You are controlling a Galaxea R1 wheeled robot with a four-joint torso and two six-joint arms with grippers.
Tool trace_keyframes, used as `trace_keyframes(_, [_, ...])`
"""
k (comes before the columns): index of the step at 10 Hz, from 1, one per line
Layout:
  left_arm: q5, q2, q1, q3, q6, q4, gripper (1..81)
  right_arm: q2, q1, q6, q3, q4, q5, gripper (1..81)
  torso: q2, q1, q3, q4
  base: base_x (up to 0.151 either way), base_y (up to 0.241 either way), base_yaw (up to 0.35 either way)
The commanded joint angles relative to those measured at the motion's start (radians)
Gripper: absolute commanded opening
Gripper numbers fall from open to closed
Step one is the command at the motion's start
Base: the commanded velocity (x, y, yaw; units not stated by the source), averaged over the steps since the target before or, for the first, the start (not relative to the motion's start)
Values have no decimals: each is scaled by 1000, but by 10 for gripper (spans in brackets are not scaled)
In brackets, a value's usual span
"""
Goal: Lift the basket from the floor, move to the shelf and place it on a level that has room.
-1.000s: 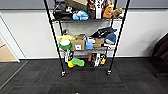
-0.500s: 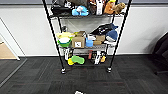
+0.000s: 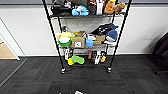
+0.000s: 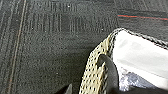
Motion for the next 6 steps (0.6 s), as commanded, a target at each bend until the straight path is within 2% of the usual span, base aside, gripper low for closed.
trace_keyframes(1, [40, 1, -108, 2, 7, 30, 811, 0, 90, 4, 22, 10, -41, 811, 0, 0, 0, 0, 0, 0, 0])
trace_keyframes(6, [51, 2, -93, 8, 8, 34, 811, -31, 72, 4, 63, 4, -40, 811, 0, 0, 0, 0, 0, 0, 0])
